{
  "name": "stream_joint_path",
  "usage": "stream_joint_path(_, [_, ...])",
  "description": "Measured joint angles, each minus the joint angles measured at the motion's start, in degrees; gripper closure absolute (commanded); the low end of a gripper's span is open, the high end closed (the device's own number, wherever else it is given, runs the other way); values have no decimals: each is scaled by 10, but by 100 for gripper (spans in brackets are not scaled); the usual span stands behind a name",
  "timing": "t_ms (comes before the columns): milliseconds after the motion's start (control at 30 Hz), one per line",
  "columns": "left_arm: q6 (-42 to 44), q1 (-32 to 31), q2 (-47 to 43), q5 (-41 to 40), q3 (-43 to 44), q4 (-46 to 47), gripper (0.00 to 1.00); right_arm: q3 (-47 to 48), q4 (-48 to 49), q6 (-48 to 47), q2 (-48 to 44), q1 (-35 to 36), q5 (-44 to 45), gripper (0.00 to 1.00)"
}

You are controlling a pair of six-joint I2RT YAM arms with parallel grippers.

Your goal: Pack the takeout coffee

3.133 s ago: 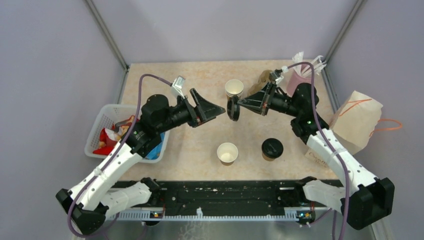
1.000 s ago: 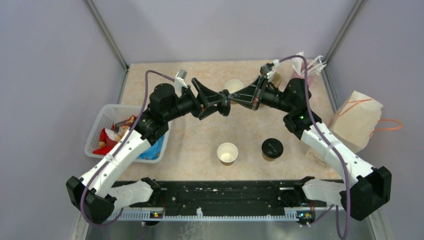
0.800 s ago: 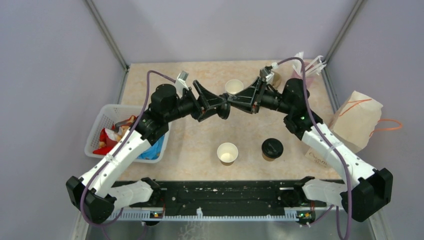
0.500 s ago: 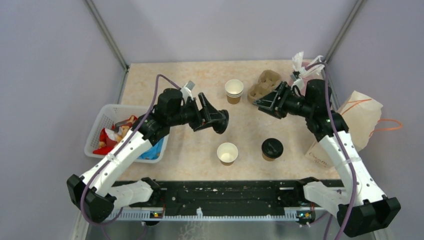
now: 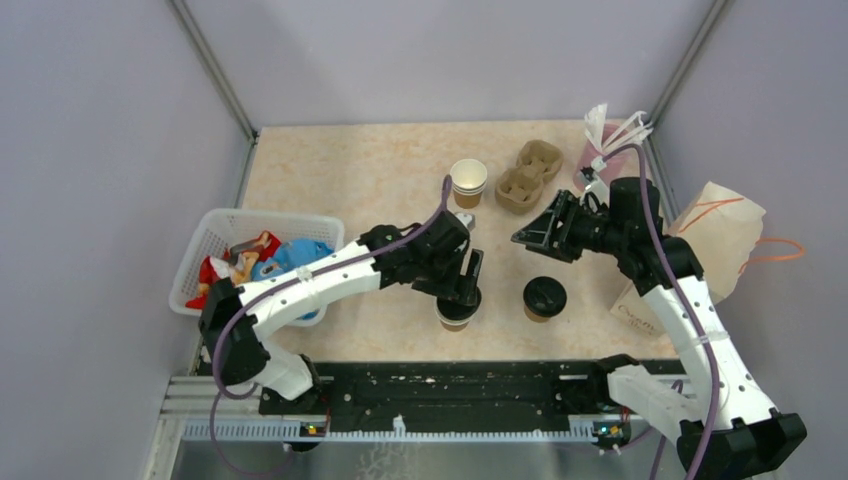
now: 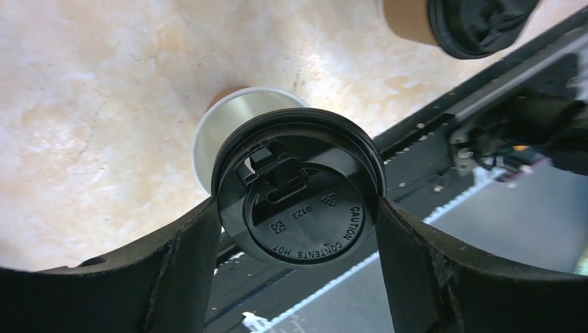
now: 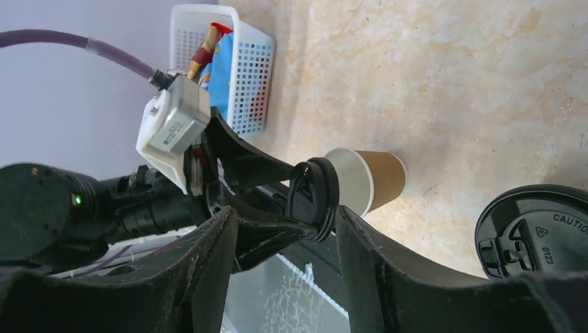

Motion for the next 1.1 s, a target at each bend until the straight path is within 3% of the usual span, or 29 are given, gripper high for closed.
stream_joint_path(333, [56,-73,58,-137,44,-56,22,0,-12,-9,0,0,10,46])
stream_joint_path(1100, [78,-103,112,-199,58,-68,18,-1,-8,-9,0,0,9,46])
